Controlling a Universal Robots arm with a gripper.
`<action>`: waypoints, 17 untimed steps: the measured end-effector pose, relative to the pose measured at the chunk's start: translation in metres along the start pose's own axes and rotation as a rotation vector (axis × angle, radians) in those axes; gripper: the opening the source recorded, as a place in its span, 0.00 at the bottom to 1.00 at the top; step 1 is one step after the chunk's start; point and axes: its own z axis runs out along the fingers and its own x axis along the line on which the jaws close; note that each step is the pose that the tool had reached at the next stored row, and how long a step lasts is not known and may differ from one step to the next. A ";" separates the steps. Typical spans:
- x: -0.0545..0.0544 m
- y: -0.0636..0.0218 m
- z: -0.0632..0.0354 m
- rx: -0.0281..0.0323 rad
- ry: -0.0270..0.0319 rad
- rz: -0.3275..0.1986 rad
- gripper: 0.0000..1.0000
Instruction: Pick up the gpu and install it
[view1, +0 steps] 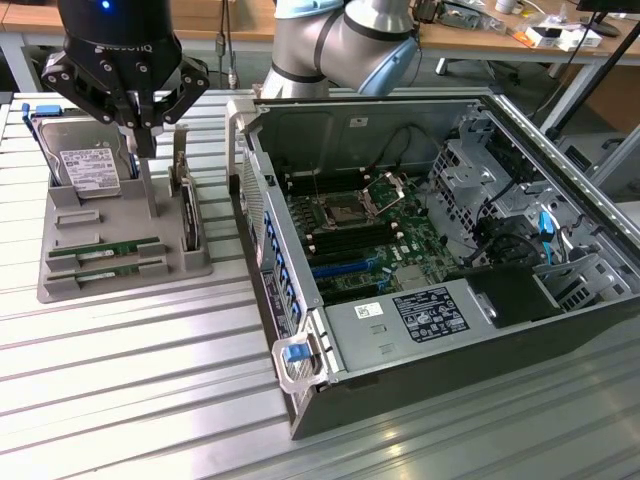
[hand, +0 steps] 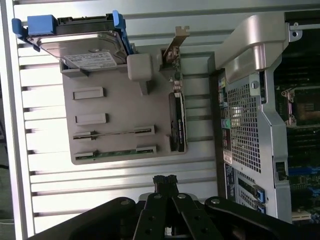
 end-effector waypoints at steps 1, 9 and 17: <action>0.001 -0.0001 0.0000 0.0000 0.0000 0.000 0.11; 0.009 -0.0007 -0.0003 0.0000 0.0001 0.000 0.11; 0.014 -0.0010 -0.0004 0.0000 0.0000 0.000 0.11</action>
